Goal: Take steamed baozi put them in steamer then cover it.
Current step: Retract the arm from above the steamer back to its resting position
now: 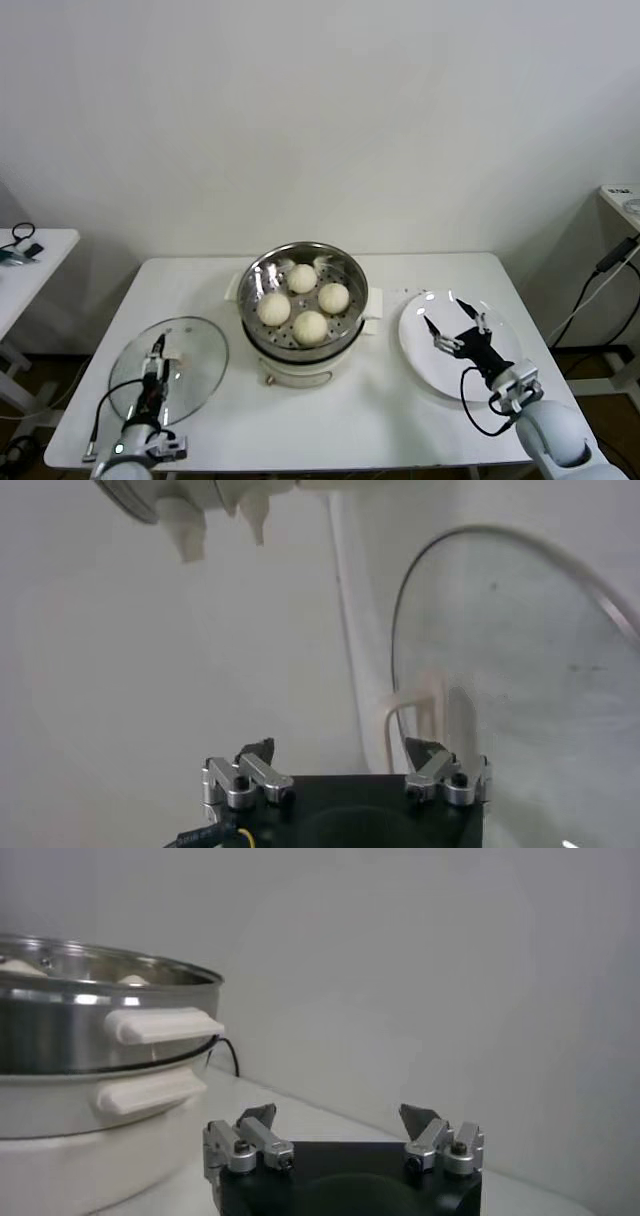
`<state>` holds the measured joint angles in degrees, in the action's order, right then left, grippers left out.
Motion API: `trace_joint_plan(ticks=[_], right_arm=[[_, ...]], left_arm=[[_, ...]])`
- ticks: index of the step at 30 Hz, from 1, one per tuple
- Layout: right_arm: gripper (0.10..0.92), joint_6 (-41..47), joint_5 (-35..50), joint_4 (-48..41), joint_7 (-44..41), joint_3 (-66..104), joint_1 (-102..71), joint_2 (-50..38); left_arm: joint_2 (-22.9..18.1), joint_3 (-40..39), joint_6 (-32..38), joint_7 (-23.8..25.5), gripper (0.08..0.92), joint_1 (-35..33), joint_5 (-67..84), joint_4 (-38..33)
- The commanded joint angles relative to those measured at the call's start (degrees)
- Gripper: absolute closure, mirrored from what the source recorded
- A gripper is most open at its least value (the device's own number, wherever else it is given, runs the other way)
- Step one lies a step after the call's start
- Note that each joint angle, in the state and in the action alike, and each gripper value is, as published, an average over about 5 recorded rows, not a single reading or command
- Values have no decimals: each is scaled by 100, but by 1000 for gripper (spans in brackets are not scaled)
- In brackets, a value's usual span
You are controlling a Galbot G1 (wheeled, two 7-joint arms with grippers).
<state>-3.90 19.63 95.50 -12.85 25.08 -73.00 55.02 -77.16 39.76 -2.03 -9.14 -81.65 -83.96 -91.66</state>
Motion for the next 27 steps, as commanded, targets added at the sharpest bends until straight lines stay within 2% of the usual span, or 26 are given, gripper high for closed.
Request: trace_joint_plan(ticks=[1,16,19,27], right_arm=[[203,-51,-212,-136,-23,-36,39,18],[203,-78,-346,-168,-45,-7,55,76],[203,-72,-362,-169,-45,-10,103,87],[203,-59,-384,-178,-43,-58,201,107]], left_arm=[[155,7,-17,-23,177,518,145,456],[154,-33,194,-164,187,811,324,800],[144,-29,245,-150,241,787,325,810],[139,-19,286,-128,473,721,423,695]])
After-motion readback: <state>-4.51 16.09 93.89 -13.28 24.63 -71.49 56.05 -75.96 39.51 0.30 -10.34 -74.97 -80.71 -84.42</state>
